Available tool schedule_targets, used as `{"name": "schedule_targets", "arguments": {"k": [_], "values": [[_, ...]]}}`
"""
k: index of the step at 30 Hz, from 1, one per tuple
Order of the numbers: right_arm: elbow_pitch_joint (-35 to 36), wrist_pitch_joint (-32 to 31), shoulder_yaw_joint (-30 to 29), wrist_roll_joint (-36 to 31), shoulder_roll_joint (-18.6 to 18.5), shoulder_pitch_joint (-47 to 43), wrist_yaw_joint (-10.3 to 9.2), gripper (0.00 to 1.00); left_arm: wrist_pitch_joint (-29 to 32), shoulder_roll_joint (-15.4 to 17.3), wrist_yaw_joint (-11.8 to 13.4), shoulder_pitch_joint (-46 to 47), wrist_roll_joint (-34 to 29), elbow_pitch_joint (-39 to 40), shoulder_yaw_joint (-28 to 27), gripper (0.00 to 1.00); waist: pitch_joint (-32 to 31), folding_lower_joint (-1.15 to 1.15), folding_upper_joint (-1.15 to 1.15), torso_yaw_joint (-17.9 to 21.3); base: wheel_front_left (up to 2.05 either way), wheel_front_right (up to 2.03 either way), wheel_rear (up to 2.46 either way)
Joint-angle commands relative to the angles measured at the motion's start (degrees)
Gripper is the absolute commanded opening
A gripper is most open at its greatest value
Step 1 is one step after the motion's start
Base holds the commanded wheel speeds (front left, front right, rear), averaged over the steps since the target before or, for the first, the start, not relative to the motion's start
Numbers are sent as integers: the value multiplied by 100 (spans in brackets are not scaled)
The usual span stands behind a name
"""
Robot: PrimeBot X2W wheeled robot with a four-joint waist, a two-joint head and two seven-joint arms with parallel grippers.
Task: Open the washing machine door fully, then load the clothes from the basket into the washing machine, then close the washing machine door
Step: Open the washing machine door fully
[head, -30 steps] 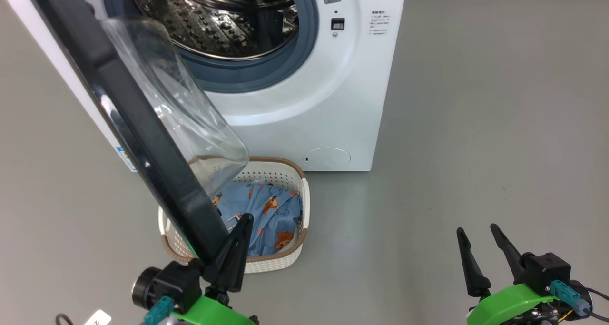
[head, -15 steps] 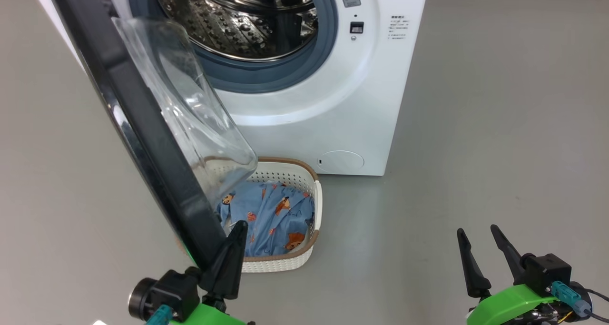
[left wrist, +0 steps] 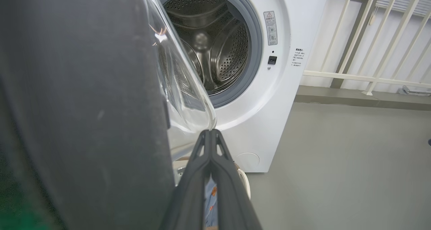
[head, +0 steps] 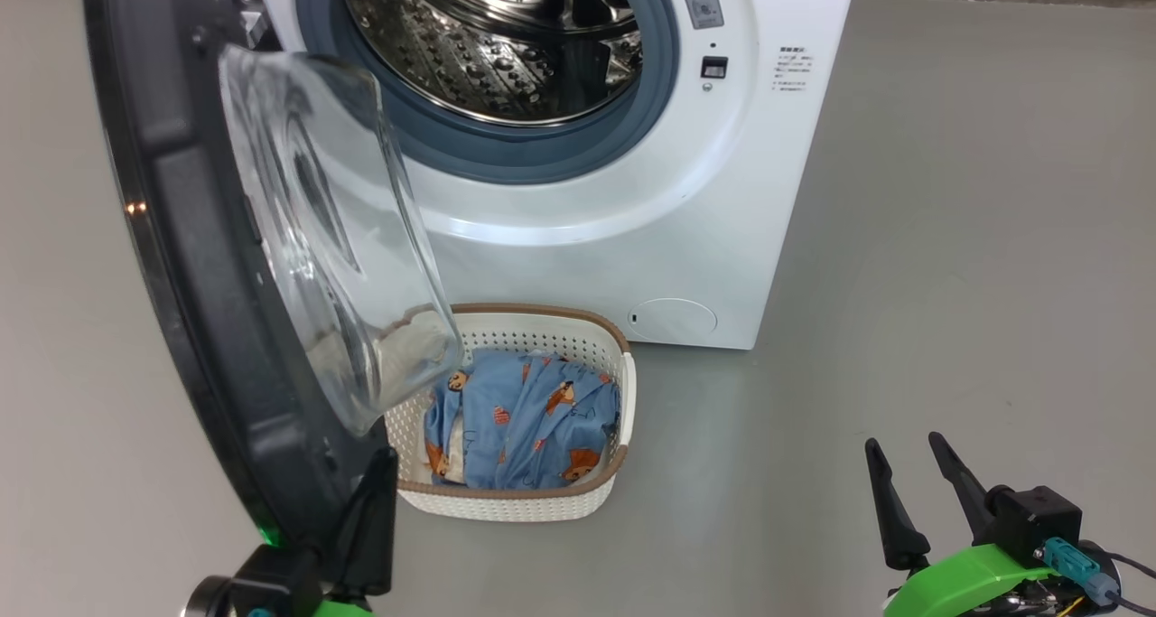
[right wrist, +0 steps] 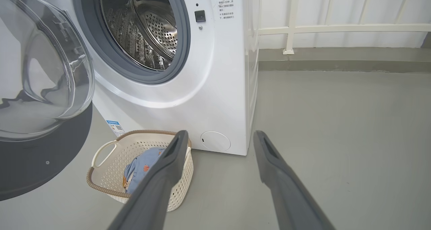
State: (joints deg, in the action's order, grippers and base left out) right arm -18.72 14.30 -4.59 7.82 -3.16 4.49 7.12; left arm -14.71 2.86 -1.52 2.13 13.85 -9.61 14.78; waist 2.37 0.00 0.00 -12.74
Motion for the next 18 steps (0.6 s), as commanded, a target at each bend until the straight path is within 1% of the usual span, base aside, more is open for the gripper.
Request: {"name": "schedule_targets", "arguments": {"k": [1,12,18], "values": [[124,70,128,71,3,2,36,100,-29,127,132,62,36,154,-334,0,-6,0,0,-38,0,0,0],[130,70,124,64,7,-21,36,100,-29,205,436,-114,182,260,-912,0,-27,0,0,-153,0,0,0],[138,70,173,68,-17,28,36,100,-29,308,653,-61,375,119,-1436,0,84,0,0,-83,0,0,0]]}}
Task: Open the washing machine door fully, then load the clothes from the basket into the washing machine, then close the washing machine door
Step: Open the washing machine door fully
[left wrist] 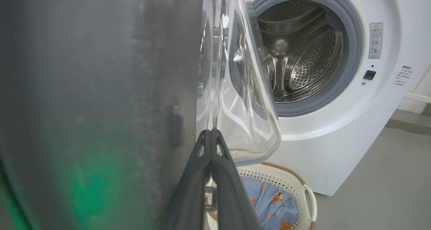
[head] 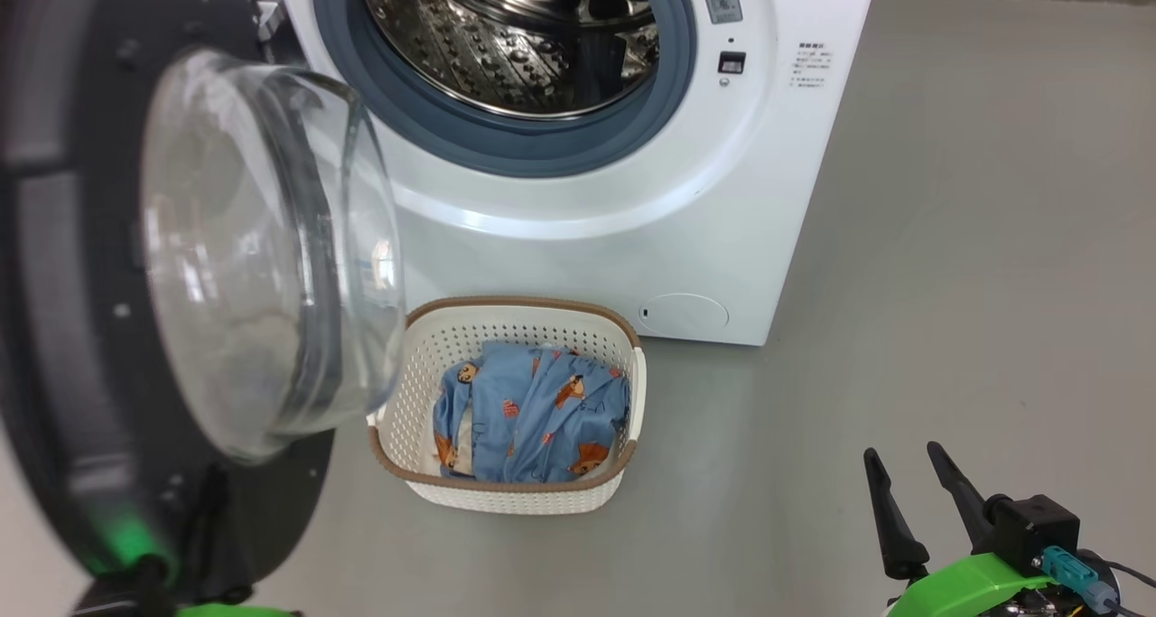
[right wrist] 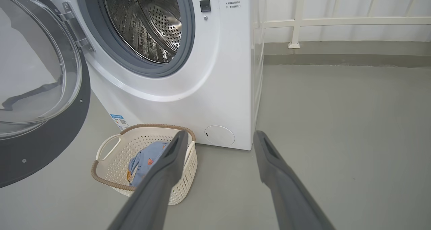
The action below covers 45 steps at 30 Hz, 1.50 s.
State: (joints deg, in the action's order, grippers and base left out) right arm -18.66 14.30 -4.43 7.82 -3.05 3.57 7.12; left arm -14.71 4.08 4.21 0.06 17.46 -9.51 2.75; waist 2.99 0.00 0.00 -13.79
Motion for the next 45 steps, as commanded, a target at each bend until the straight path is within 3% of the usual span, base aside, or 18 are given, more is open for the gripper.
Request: {"name": "schedule_targets", "arguments": {"k": [1,9,21,35,41,45], "values": [[132,70,151,68,-37,127,36,100,-29,196,111,174,68,75,-343,0,46,0,0,35,0,0,0],[168,70,119,50,-128,200,36,100,-29,340,282,468,355,-318,-1072,0,279,0,0,123,0,0,0],[221,70,103,23,-224,319,36,100,-29,520,325,1129,522,-767,-2232,0,558,0,0,170,0,0,0],[239,70,111,6,-237,510,36,100,-29,945,-133,1983,220,-1616,-3002,0,812,0,0,215,0,0,0],[228,70,97,7,-215,523,36,100,-29,927,-341,2093,1,-1723,-3096,0,790,0,0,225,0,0,0],[208,70,89,23,-187,513,36,100,-29,748,-450,2004,-189,-1608,-3142,0,706,0,0,240,0,0,0]]}}
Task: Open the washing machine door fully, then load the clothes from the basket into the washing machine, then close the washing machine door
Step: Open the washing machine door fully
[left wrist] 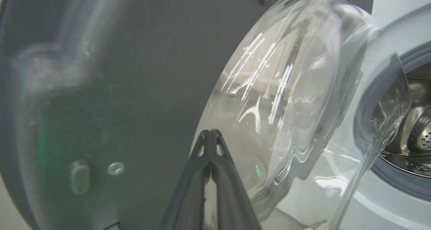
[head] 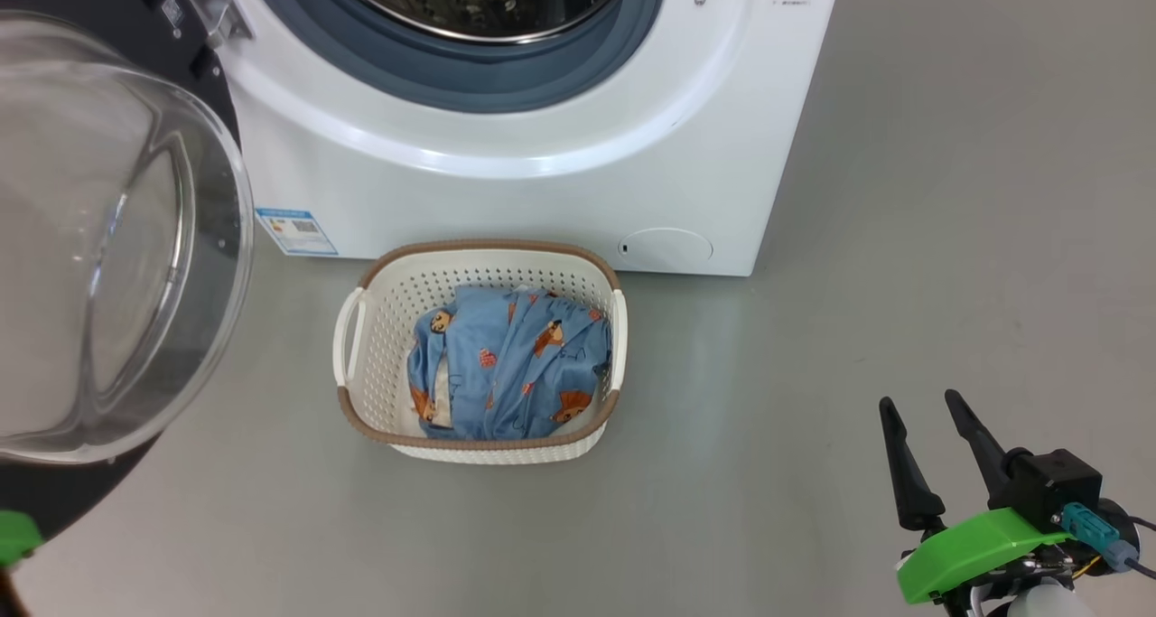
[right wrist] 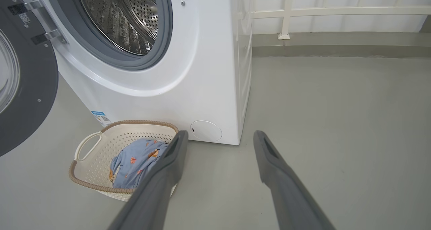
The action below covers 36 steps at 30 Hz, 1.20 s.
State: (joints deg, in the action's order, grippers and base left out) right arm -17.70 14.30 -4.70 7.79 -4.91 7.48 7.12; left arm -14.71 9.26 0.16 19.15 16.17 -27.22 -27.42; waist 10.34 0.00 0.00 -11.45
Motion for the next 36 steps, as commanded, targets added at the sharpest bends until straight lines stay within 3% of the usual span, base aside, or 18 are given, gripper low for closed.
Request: {"name": "schedule_targets", "arguments": {"k": [1,10,18,19,20,22,23,24,36], "values": [[105,70,112,32,3,114,36,100,-29,162,-62,44,-105,231,-142,0,-57,0,0,8,0,0,0],[76,70,127,84,61,6,36,100,-29,-419,-212,-597,-506,1075,-69,0,-376,0,0,33,0,0,0],[116,70,155,120,107,-128,36,100,-29,-619,-254,-1196,-610,1850,459,0,-656,0,0,183,0,0,0],[128,70,156,125,113,-146,36,100,-29,-625,-245,-1258,-585,1918,526,8,-683,0,0,210,0,0,0],[138,70,161,129,118,-167,36,100,-29,-629,-244,-1320,-572,1965,609,27,-709,0,0,236,0,0,0],[150,70,179,135,127,-207,36,100,-29,-633,-208,-1424,-507,2048,763,54,-758,0,0,291,0,0,0],[151,70,182,135,130,-224,36,100,-29,-634,-177,-1473,-445,2077,848,96,-783,0,0,320,0,0,0],[152,70,185,135,133,-239,36,100,-29,-635,-151,-1524,-421,2104,929,100,-805,0,0,351,0,0,0],[375,70,236,90,163,-369,36,100,-29,-637,-167,-2017,-375,2141,1919,100,-1001,0,0,740,0,0,0]]}}
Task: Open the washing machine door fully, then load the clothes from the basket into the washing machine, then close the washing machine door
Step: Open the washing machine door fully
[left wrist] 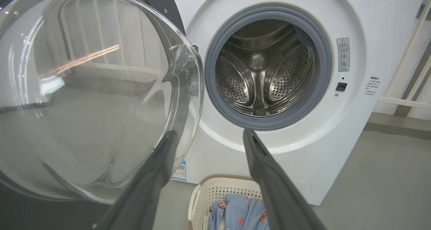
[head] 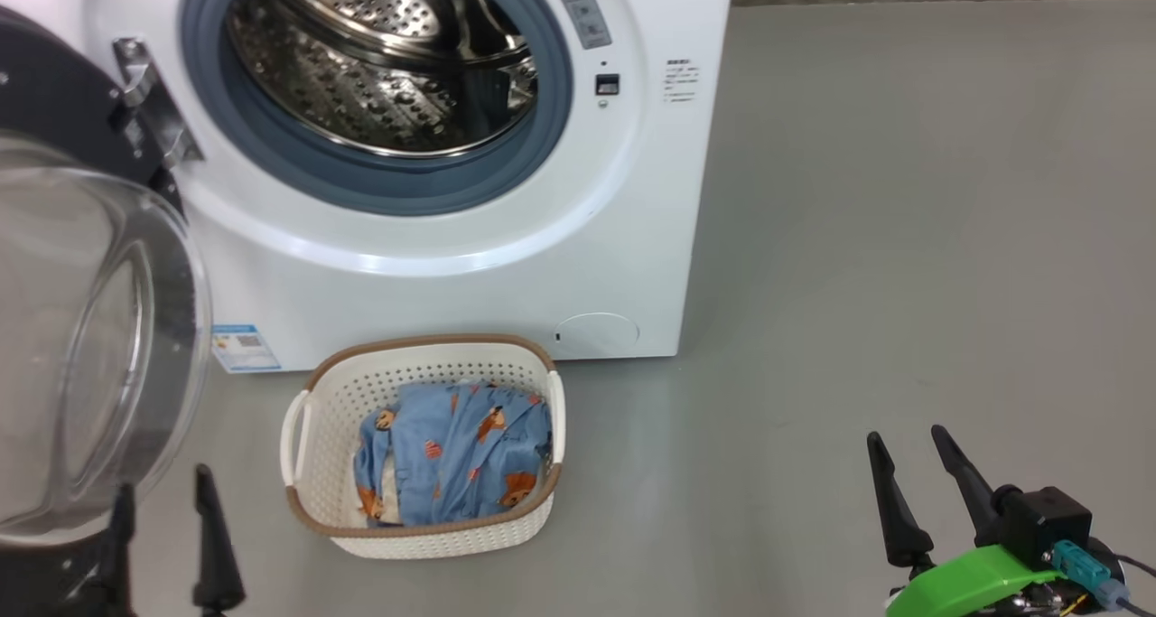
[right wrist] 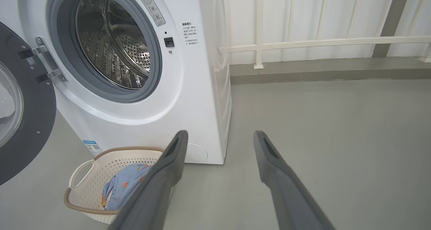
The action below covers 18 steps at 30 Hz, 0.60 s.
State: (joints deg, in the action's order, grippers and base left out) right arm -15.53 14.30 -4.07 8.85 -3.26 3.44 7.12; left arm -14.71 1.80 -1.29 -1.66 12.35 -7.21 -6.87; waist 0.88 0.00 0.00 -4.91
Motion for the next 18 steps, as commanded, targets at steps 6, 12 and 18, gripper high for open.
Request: {"name": "schedule_targets", "arguments": {"k": [6,12,18], "values": [[299,70,183,-87,8,-14,36,100,-29,109,-85,-53,34,79,131,100,-128,0,0,257,0,0,0],[473,70,226,-149,17,-54,36,100,-29,109,-13,-159,-106,-73,348,100,-176,0,0,415,0,0,0],[567,70,266,-200,24,-79,36,100,-29,123,-55,-167,-241,-178,397,100,-219,0,0,487,0,0,0]]}}
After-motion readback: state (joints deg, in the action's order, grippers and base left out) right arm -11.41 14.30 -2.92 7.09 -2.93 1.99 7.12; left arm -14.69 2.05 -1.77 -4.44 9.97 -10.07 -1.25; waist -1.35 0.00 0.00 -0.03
